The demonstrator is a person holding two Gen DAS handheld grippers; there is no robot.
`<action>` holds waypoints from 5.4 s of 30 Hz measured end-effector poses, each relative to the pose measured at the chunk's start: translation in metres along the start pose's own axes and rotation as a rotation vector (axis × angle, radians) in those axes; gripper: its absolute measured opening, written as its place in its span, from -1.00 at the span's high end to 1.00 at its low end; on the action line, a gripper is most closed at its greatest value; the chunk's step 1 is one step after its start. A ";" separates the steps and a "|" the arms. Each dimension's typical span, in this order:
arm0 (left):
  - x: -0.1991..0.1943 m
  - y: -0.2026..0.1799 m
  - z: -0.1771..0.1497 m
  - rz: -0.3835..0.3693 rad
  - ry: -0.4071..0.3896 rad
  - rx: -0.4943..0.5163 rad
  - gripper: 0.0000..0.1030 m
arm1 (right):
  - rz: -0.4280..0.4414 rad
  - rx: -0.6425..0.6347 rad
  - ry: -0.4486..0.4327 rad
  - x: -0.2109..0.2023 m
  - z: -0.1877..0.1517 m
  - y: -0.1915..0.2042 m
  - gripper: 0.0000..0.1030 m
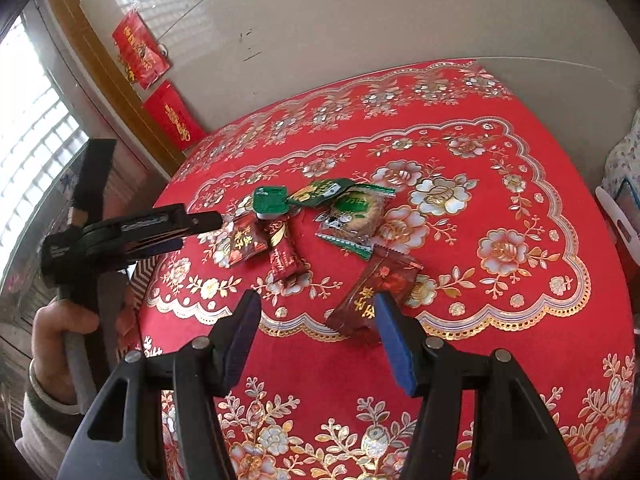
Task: Organize snacks
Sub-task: 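Move both open tools back to the snack pile, then grasp the red candy packet with the left tool while the right tool grasps the brown candy packet, then carry the red packet in the left tool and brown packet in the right tool to the tray, then open both tools to drop the red and brown candy packets into the tray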
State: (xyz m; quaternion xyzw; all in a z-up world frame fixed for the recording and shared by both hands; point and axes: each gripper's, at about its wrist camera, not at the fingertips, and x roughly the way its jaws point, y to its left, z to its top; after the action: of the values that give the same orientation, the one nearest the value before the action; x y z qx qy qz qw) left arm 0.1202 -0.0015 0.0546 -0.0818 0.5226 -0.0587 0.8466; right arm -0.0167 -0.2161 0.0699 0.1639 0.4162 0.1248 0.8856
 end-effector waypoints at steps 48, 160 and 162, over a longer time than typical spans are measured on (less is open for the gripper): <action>0.028 0.009 0.002 0.006 0.064 0.043 0.21 | -0.198 0.021 0.124 0.068 0.012 -0.009 -0.14; -0.130 0.285 -0.067 0.370 -0.242 -0.220 -0.53 | 0.276 -0.416 0.143 0.156 -0.008 0.305 0.00; -0.140 0.275 -0.074 0.363 -0.272 -0.217 -0.60 | 0.293 -0.398 0.134 0.142 -0.015 0.293 0.00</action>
State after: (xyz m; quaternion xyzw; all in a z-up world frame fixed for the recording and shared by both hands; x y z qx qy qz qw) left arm -0.0049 0.2879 0.0898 -0.0842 0.4131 0.1625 0.8921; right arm 0.0359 0.1053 0.0774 0.0363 0.4131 0.3417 0.8434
